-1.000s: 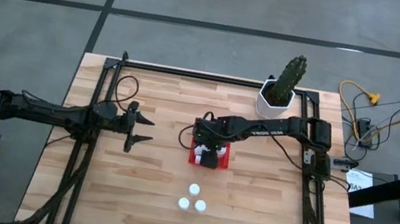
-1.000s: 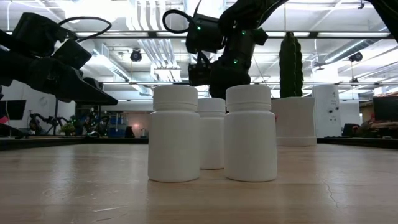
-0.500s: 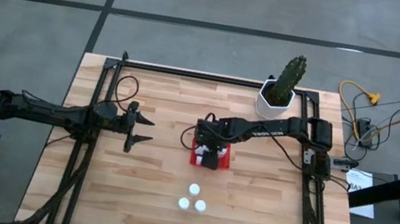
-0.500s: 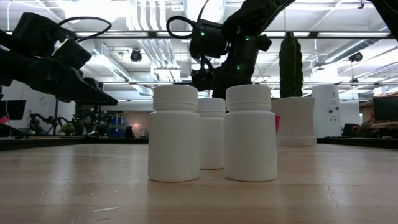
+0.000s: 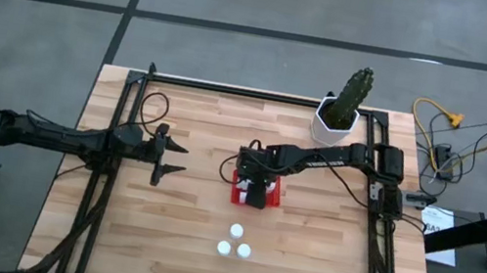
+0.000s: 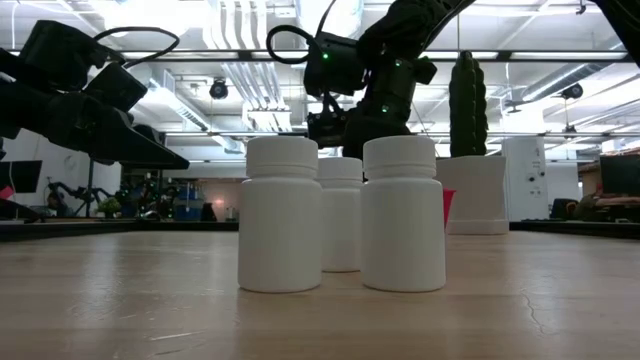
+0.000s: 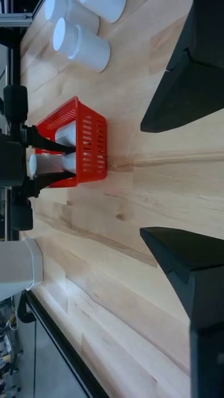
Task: Pick and place pill bottles into a basket
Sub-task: Adjust the white pill bottles in the red basket
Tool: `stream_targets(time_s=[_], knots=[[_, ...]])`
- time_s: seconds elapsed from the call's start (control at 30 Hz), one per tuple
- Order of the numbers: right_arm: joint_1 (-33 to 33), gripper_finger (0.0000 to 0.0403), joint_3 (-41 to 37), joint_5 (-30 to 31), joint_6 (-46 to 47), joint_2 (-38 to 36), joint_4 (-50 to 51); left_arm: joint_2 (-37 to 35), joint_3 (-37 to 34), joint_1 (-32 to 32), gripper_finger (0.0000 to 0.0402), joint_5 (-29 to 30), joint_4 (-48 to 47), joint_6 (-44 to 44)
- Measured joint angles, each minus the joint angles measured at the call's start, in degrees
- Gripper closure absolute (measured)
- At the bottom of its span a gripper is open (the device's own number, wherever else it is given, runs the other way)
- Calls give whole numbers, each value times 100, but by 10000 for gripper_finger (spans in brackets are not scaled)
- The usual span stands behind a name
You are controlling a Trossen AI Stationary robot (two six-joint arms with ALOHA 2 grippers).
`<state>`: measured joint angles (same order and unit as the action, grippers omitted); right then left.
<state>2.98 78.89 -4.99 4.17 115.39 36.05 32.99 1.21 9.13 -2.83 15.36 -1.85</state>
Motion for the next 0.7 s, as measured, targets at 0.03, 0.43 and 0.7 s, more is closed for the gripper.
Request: stream_targets(time_s=[0.03, 0.43, 0.7], knots=[[2, 283, 0, 4, -6, 0, -3, 0, 0, 0, 157, 0, 2, 0], [-2, 283, 302, 41, -31, -52, 212, -1, 0, 0, 157, 0, 26, -4], [-45, 285, 775, 41, -31, -57, 727, -2, 0, 0, 157, -3, 22, -8]])
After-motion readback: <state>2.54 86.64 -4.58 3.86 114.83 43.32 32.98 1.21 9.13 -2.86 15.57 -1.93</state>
